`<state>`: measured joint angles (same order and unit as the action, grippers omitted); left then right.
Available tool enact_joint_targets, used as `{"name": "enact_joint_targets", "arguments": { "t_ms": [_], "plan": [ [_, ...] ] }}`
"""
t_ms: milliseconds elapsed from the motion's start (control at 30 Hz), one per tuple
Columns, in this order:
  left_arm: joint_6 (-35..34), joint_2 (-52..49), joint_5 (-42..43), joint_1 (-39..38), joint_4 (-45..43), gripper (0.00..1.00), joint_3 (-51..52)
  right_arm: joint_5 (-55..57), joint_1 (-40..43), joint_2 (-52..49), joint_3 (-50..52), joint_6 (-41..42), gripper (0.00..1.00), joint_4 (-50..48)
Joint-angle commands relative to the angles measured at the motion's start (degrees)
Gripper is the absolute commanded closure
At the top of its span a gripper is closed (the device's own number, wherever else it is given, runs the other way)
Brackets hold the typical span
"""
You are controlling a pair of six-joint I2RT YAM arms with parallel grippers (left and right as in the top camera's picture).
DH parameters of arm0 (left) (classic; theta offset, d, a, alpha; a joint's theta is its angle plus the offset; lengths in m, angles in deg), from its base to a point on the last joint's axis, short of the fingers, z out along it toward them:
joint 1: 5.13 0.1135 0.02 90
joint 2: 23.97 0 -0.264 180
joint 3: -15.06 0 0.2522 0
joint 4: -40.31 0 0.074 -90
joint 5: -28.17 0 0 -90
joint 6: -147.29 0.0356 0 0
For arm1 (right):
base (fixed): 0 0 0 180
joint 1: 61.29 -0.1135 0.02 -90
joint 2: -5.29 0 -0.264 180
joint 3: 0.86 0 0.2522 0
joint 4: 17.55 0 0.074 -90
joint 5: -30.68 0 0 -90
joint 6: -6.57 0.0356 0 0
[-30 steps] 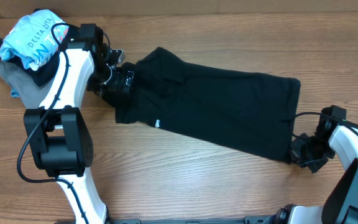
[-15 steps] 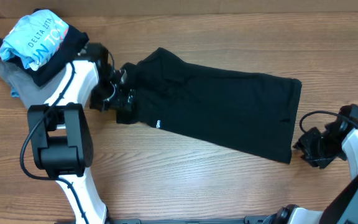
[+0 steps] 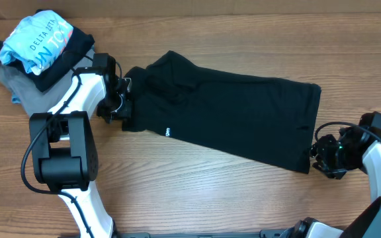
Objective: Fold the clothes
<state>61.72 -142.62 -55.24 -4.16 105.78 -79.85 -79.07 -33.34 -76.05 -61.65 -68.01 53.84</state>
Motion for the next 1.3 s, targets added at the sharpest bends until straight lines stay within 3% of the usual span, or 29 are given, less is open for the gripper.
{"name": "enact_joint_targets", "arguments": {
  "t_ms": [0,100,300,400,533,600,667,900,1067,1267],
  "plan": [
    [-1.42,-1.68,-5.38,-0.09,2.71,0.89,2.23,-0.02,-0.57,0.92,4.2,3.8,0.56,-2.86],
    [-4.42,-1.66,-9.6,0.79,5.57,0.94,1.95,-0.11,-0.57,0.92,9.99,8.79,0.61,-6.97],
    [-8.46,-1.66,-10.21,4.07,9.62,0.95,0.7,-2.91,-0.57,0.92,15.65,8.15,0.56,-13.51],
    [-9.27,-1.66,-10.21,5.51,10.34,0.94,0.63,-2.84,-0.57,0.92,15.85,8.2,0.74,-14.16],
    [-9.42,-1.66,-9.94,7.02,11.1,0.94,0.63,-3.32,-0.57,0.94,15.78,6.54,0.77,-18.16],
    [-9.42,-1.66,-9.01,7.32,11.06,0.93,0.63,-7.23,-0.57,0.94,15.78,4.61,0.76,-18.47],
    [-9.38,-1.66,-7.52,7.3,11.04,0.91,0.63,-10.51,-0.57,0.92,15.78,3.17,0.69,-17.4],
    [-9.38,-1.66,-6.97,6.91,10.62,0.85,0.61,-10.29,-0.59,0.92,15.93,2.29,0.62,-13.2],
    [-9.35,-1.66,-6.97,6.88,10.93,0.87,0.63,-9.92,-0.57,0.94,15.69,2.86,0.96,-17.88],
    [-12.07,-1.66,-7.69,7.69,15.87,0.89,0.63,-1.09,1.4,3.34,8.9,3.58,0.96,-6.1]
  ]
}}
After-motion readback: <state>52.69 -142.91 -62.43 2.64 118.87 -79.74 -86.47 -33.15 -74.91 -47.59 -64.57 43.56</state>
